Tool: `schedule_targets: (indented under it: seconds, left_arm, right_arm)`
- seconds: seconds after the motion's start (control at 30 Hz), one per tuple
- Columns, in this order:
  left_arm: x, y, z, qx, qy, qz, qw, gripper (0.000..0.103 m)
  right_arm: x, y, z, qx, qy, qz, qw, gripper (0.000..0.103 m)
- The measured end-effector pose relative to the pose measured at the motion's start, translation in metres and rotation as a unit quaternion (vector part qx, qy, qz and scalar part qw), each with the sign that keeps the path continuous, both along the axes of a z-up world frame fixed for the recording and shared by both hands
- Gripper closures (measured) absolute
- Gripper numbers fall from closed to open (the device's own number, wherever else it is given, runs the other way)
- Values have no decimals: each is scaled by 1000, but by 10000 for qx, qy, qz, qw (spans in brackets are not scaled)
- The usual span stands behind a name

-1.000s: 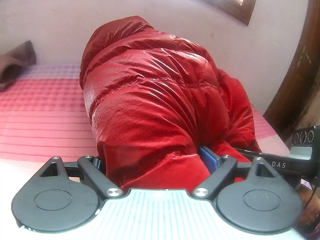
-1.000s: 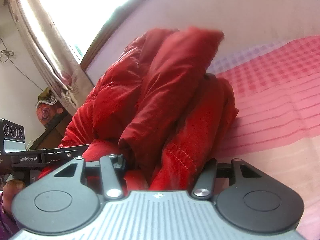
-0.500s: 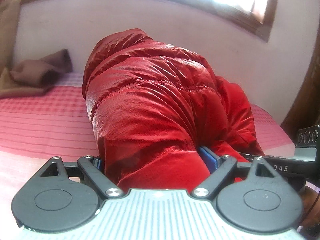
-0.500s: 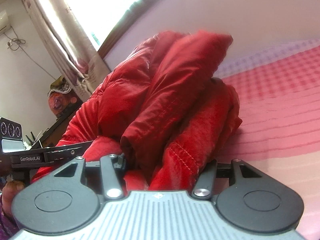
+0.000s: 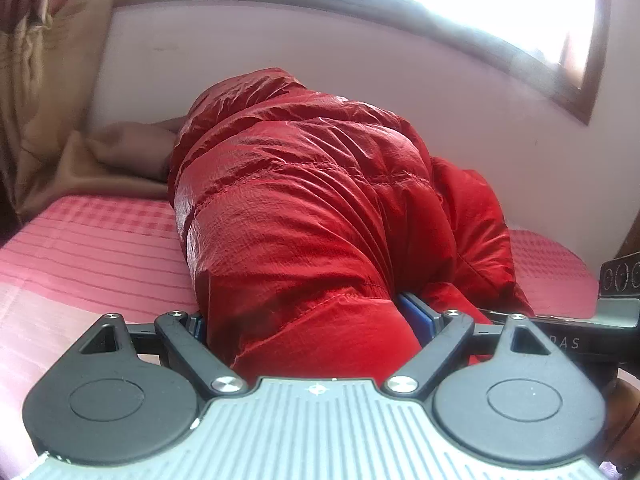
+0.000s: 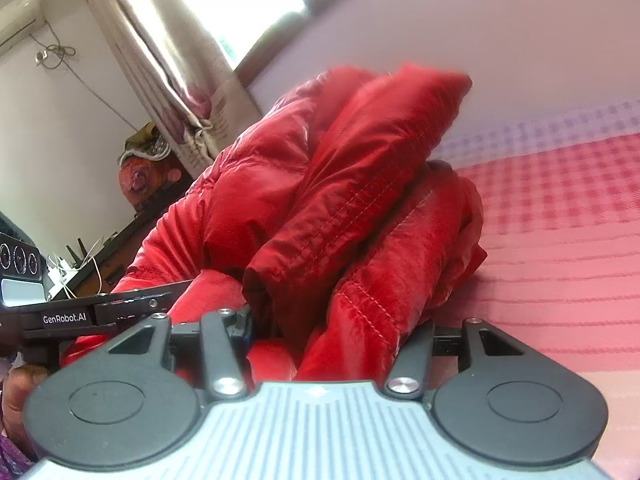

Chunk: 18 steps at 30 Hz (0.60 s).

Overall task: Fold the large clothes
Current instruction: 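Hold the folded red jacket bundle pressed down with both grippers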

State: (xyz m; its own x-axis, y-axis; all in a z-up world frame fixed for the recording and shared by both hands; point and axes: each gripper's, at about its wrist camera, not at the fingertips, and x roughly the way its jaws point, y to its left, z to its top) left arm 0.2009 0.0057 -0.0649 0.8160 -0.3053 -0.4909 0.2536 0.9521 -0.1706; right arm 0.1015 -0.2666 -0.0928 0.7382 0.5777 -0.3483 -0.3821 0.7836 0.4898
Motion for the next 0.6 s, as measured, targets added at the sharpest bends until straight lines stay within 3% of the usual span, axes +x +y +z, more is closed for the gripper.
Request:
schedule_targets:
  seconds: [0.6]
  left_arm:
    - [-7,12,-11,-133,28,383,9992,17]
  right_arm:
    - [23,29,-11,-152,36,246,9996,51]
